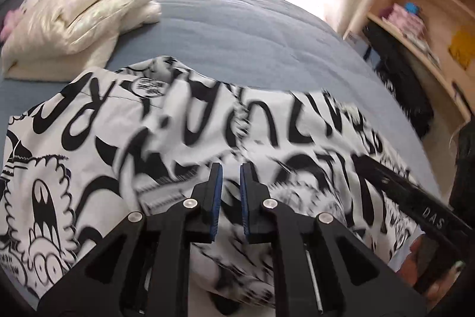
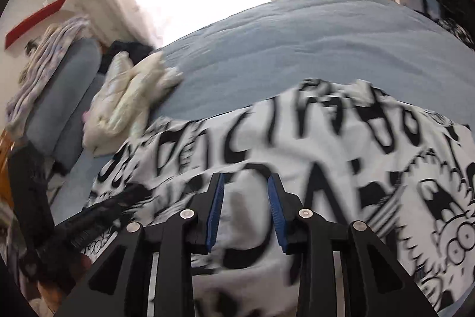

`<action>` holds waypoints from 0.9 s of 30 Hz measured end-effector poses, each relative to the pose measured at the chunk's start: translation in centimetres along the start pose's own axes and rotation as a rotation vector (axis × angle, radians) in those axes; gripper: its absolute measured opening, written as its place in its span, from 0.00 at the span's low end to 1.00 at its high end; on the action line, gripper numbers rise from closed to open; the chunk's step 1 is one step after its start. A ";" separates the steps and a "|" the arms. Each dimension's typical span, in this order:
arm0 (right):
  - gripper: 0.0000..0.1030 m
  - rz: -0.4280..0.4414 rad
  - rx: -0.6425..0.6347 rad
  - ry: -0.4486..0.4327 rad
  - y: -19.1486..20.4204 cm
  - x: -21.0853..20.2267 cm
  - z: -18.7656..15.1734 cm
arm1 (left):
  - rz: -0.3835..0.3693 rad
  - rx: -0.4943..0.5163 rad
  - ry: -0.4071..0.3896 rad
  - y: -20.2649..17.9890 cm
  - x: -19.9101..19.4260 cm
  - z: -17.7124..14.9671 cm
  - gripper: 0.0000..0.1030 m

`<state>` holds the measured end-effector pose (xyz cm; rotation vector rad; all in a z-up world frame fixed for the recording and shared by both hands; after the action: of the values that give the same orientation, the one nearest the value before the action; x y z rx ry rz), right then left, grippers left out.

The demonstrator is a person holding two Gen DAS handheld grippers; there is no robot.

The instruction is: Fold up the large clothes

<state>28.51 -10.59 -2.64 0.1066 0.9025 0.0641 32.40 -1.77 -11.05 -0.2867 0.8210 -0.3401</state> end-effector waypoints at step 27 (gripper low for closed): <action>0.65 -0.040 -0.048 0.090 0.2 -1.1 -8.5 | 0.134 -0.008 0.087 -0.6 -0.8 -7.0 0.18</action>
<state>21.09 -9.90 -6.98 0.0409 0.9920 0.0539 26.49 -2.81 -14.81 -0.2237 0.9223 -0.2247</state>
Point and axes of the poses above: each gripper's, at about its wrist camera, not at the fingertips, and x roughly the way its jaws point, y to its left, z to its top, the point moved 5 cm from there along x, roughly the way its jaws point, and after that the axes turned 10 degrees about -z, right-handed, at the moved point
